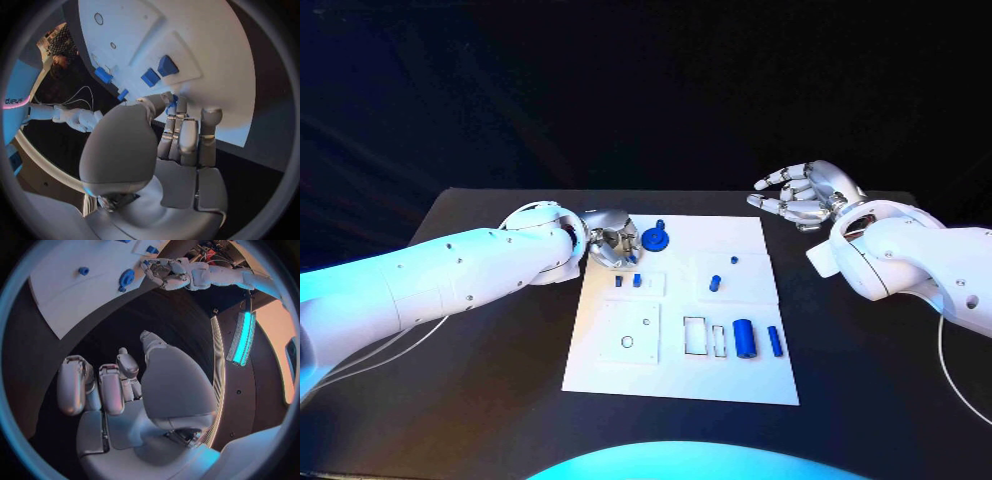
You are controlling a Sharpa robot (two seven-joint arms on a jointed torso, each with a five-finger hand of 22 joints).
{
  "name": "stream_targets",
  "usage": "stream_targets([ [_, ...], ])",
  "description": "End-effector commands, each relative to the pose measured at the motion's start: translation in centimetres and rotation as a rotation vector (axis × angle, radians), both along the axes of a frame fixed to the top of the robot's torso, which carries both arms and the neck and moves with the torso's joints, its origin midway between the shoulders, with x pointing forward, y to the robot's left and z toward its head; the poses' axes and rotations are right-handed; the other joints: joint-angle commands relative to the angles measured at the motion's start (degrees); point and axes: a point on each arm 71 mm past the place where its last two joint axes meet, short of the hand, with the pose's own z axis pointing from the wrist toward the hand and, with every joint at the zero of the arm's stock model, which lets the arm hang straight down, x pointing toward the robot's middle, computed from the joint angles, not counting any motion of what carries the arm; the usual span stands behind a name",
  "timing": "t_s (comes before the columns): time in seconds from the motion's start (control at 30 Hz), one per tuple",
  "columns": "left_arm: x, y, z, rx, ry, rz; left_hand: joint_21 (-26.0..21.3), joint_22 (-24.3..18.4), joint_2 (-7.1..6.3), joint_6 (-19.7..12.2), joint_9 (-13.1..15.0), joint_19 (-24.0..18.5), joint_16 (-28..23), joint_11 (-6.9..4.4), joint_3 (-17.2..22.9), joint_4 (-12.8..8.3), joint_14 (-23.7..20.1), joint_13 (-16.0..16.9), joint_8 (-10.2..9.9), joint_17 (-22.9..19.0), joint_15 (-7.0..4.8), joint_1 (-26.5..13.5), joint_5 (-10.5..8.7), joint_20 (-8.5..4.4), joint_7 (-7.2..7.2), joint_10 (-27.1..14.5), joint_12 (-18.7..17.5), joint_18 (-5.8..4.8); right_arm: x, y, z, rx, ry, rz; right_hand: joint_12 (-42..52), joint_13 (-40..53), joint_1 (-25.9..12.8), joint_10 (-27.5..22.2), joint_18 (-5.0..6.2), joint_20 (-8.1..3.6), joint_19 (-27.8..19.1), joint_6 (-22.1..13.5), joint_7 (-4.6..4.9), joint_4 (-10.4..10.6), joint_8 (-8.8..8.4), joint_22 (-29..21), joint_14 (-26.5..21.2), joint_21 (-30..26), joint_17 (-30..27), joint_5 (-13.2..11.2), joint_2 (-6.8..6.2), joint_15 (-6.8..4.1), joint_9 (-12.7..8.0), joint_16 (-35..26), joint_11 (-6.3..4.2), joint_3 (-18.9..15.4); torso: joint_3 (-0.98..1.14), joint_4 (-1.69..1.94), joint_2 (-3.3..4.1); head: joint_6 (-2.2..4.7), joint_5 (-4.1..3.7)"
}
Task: Assemble the parts on the task board
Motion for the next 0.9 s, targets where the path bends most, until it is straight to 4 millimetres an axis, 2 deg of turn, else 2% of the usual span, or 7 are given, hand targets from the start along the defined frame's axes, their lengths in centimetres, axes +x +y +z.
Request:
stream_targets([
  [0.03,-0.04,-0.02,-0.06,-0.006,0.003,0.002,-0.4,-0.1,-0.14,-0.4,0.0,0.0,0.1,0.12,0.1,-0.1,-0.1,0.0,-0.3,-0.1,0.50,-0.6,0.28,0.33,0.04,-0.2,-0.3,-0.79,-0.02,0.10,0.01,-0.002,-0.004,0.015,-0.4,-0.1,0.3,-0.4,0.82,-0.09,-0.5,-0.2,-0.05,0.0,0.30,8.8,2.8,-0.3,2.8,0.4,-0.01,-0.45,-0.1,-0.2,-0.07,0.5,0.01,0.00,0.02,0.02,0.02],
  [0.23,-0.01,0.09,0.00,-0.012,-0.004,0.008,-0.5,-0.1,-0.59,-1.9,-0.1,0.1,0.1,0.03,0.3,-0.2,-0.1,0.1,-1.8,-0.1,0.51,-1.4,0.33,0.47,0.13,0.2,-0.9,-0.76,0.03,0.00,-0.01,-0.003,-0.004,0.010,-0.5,-0.3,0.3,-0.5,0.84,-0.09,-0.5,-0.3,-0.05,-0.1,0.30,8.7,2.8,-0.4,2.7,0.4,-0.07,-0.46,-0.1,-0.3,-0.07,0.5,0.00,-0.01,0.02,0.04,0.02],
  [0.37,0.02,0.18,-0.01,-0.010,-0.004,0.014,-0.6,-0.1,-0.99,-4.1,-0.4,0.2,0.1,-0.31,0.7,-0.4,0.0,0.3,-3.7,-0.1,0.24,-2.1,0.34,0.31,-0.03,0.6,-1.5,-0.74,0.03,0.00,0.00,-0.003,-0.005,0.009,-0.8,-0.6,0.4,-0.8,0.90,-0.10,-0.7,-0.3,-0.05,-0.1,0.29,8.6,2.7,-0.7,2.4,0.4,-0.17,-0.46,-0.1,-0.5,-0.07,0.4,0.03,0.01,0.05,0.05,0.03],
  [0.43,0.03,0.24,-0.03,-0.008,-0.002,0.017,-0.7,-0.3,-1.06,-4.3,-0.4,0.1,0.1,-0.30,0.7,-0.3,-0.1,0.3,-3.9,-0.2,0.23,-2.2,0.33,0.28,-0.02,0.6,-1.6,-0.71,0.03,0.01,0.00,-0.003,-0.004,0.010,-2.3,-2.3,0.4,-2.2,0.99,-0.10,-0.8,-0.3,-0.04,-0.1,0.29,8.4,2.6,-1.2,2.0,0.4,-0.23,-0.46,-0.1,-0.8,-0.07,0.5,0.01,0.02,0.03,0.06,0.03],
  [0.7,0.05,0.36,-0.04,-0.011,0.001,0.021,-0.7,-0.2,-1.39,-6.0,-0.6,0.3,0.1,-0.36,0.8,-0.4,0.1,0.5,-5.2,0.0,0.19,-2.7,0.26,0.17,-0.21,0.7,-2.2,-0.76,0.06,0.00,-0.03,-0.004,-0.002,0.010,-2.9,-2.9,0.5,-2.7,1.09,-0.11,-1.1,-0.4,-0.04,-0.1,0.33,8.2,2.4,-1.7,1.5,0.3,-0.28,-0.47,-0.1,-1.1,-0.07,0.5,0.00,0.03,0.01,0.12,0.05],
  [0.8,0.06,0.44,-0.09,-0.008,0.007,0.023,-0.7,-0.2,-1.42,-6.2,-0.6,0.4,0.1,-0.36,0.8,-0.4,0.1,0.5,-5.3,0.0,0.18,-2.8,0.26,0.17,-0.24,0.8,-2.2,-0.77,0.06,0.01,-0.10,-0.008,0.007,0.012,-5.1,-5.3,0.5,-4.5,1.40,-0.14,-1.8,-0.4,-0.06,-0.1,0.44,7.6,2.1,-3.3,0.3,0.3,-0.41,-0.49,-0.2,-2.1,-0.10,0.7,0.01,-0.01,0.03,0.15,0.07],
  [0.9,0.06,0.58,-0.16,-0.003,0.014,0.026,-0.7,-0.2,-1.45,-6.3,-0.7,0.4,0.1,-0.37,0.8,-0.4,0.1,0.5,-5.4,0.0,0.17,-2.8,0.26,0.16,-0.26,0.8,-2.3,-0.77,0.07,-0.02,-0.19,-0.014,0.018,0.013,-11.8,-12.4,0.6,-9.1,1.93,-0.22,-3.0,-0.8,-0.07,0.0,0.64,6.4,1.4,-6.3,-1.7,0.1,-0.73,-0.56,-0.4,-3.9,-0.14,1.0,0.01,-0.05,0.04,0.11,0.07],
])
